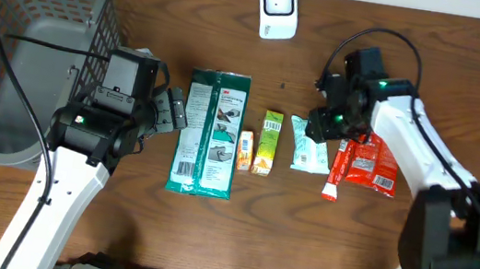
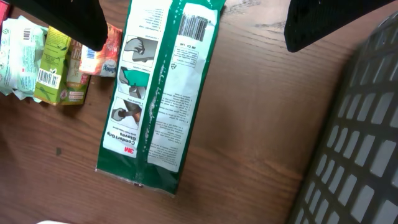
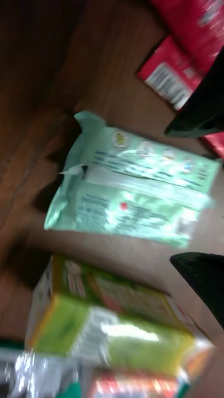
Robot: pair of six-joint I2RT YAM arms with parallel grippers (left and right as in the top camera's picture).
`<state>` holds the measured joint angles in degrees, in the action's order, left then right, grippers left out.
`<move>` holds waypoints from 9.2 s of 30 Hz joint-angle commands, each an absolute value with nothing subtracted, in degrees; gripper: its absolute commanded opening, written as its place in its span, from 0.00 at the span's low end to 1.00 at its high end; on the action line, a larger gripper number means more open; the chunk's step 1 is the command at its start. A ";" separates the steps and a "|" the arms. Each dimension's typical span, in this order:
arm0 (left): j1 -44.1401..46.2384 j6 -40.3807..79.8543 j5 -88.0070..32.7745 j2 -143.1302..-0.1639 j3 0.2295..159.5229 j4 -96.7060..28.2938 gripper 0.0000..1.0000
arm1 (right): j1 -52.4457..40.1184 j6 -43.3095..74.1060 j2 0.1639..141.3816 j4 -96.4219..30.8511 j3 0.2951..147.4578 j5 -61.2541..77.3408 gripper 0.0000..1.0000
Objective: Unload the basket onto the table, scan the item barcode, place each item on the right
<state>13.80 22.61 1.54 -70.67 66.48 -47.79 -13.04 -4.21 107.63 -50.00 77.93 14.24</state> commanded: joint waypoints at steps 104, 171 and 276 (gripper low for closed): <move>-7.60 25.15 -26.33 -65.08 73.76 -39.46 0.68 | -9.17 0.21 88.73 -36.71 92.14 21.21 0.01; -8.82 25.12 -26.11 -65.28 73.95 -37.23 0.92 | -31.51 -70.39 151.26 26.96 119.48 -35.59 0.01; -8.82 25.12 -26.11 -65.28 73.95 -37.23 0.92 | 9.69 -12.67 116.55 -66.08 115.66 -5.80 0.01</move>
<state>-8.58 25.47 -26.61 -65.32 73.23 -37.39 6.37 -14.44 115.18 -65.69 117.64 -9.23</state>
